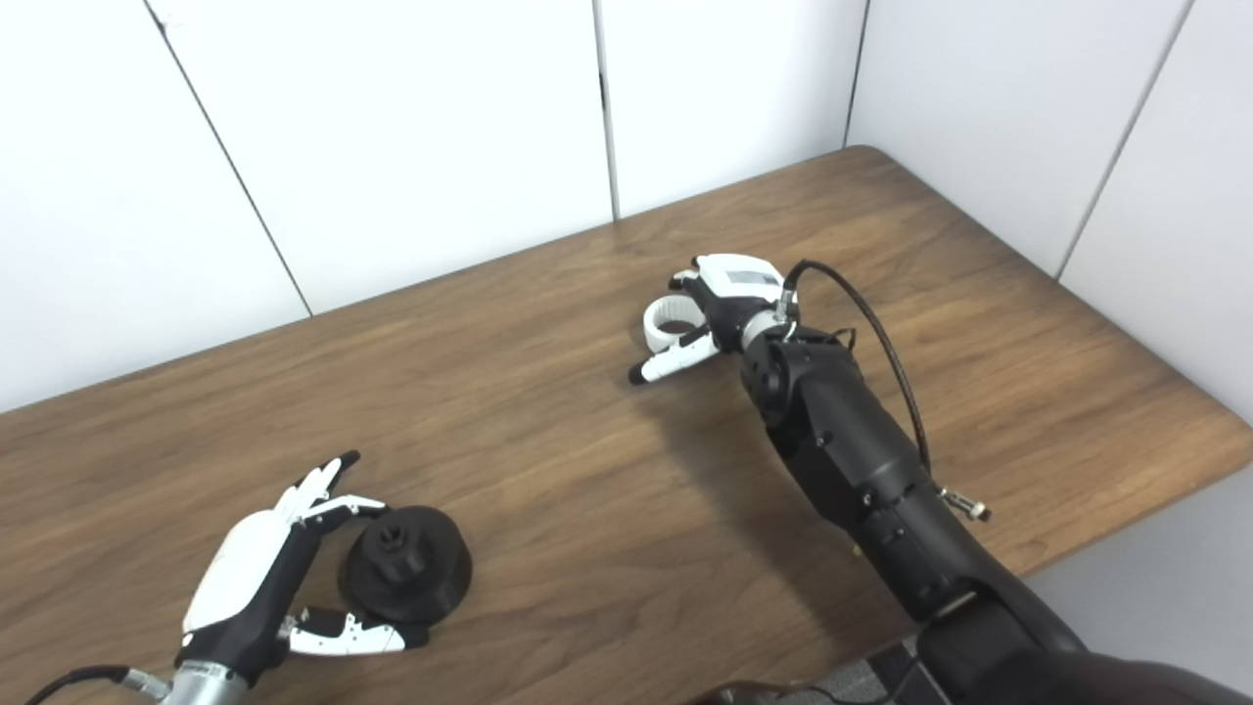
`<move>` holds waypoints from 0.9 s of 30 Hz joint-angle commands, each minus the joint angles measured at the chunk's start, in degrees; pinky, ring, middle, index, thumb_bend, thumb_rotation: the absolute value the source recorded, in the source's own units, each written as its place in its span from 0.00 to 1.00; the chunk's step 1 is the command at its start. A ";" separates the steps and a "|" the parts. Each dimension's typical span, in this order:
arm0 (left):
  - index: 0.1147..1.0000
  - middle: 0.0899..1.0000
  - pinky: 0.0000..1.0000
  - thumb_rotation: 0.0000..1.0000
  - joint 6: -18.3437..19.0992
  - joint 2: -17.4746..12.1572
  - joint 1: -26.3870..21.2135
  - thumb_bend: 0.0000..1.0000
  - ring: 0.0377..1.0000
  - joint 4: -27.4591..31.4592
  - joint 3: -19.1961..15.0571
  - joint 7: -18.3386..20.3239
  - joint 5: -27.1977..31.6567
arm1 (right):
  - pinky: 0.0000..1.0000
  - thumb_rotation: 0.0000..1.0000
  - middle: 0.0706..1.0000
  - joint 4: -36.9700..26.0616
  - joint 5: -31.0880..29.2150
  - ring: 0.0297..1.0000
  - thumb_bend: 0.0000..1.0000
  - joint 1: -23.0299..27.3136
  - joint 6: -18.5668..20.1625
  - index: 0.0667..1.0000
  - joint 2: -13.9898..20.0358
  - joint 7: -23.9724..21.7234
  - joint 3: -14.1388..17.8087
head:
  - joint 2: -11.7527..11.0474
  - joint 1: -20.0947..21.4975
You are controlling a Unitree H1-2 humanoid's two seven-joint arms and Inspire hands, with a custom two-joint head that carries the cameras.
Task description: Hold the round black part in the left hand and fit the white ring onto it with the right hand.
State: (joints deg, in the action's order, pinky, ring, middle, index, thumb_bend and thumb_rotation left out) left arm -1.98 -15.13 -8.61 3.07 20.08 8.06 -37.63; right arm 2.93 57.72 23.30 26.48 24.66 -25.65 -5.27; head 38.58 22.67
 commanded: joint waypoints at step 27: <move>0.56 1.00 1.00 0.32 1.40 -0.85 -0.82 0.95 1.00 2.23 -1.11 1.92 -0.97 | 0.89 0.14 0.84 0.10 -5.52 0.85 0.52 -1.20 -3.50 0.45 0.04 19.39 2.31 | 1.30 -0.96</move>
State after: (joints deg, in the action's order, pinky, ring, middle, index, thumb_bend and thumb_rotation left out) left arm -0.71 -15.23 -8.50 4.18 19.32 9.81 -37.75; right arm 3.30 52.36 20.96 24.49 23.71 -9.51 -3.59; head 39.81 21.71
